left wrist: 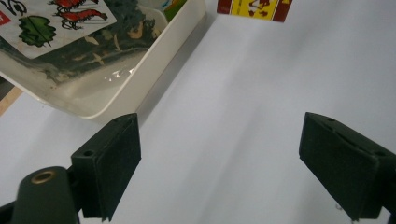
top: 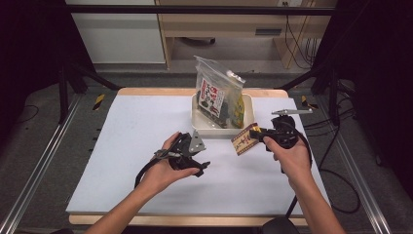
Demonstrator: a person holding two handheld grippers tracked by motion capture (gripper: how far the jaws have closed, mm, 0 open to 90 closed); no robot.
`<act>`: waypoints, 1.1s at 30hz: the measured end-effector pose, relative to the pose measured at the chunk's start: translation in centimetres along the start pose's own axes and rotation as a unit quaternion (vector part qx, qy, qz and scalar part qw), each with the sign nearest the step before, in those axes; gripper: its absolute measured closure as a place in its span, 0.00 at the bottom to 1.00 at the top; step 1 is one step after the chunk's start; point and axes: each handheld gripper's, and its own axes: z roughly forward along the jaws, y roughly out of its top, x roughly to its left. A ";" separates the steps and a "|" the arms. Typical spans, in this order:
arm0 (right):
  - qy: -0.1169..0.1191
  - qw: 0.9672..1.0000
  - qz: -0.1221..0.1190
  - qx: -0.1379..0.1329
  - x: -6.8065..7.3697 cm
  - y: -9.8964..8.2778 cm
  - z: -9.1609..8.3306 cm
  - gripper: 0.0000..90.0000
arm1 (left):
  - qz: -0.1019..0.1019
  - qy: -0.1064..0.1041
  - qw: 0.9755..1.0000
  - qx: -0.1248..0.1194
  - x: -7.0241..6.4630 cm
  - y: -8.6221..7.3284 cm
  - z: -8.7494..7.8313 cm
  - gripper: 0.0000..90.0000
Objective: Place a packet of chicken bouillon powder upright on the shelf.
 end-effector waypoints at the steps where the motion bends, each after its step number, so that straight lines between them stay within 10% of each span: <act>1: -0.002 1.000 -0.004 -0.001 -0.1 0.1 0.0 0.76 | 0.000 0.000 1.000 0.001 0.0 -0.1 -0.1 0.14; 33: -0.052 0.999 -0.012 -0.002 -2.0 3.0 -1.8 0.76 | -0.041 0.003 0.999 0.003 1.0 -3.7 -1.2 0.13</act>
